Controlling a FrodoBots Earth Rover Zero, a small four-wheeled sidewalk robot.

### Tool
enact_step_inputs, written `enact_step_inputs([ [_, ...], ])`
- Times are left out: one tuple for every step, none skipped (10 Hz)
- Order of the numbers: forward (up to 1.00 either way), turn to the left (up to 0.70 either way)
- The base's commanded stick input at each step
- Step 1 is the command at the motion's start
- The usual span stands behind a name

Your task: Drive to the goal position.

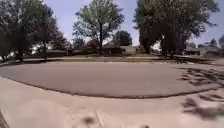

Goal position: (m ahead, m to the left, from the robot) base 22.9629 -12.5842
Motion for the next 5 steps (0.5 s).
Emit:
enact_step_inputs([
  [0.70,-0.35],
  [0.70,-0.35],
  [0.70,-0.35],
  [0.70,-0.35],
  [0.70,-0.35],
])
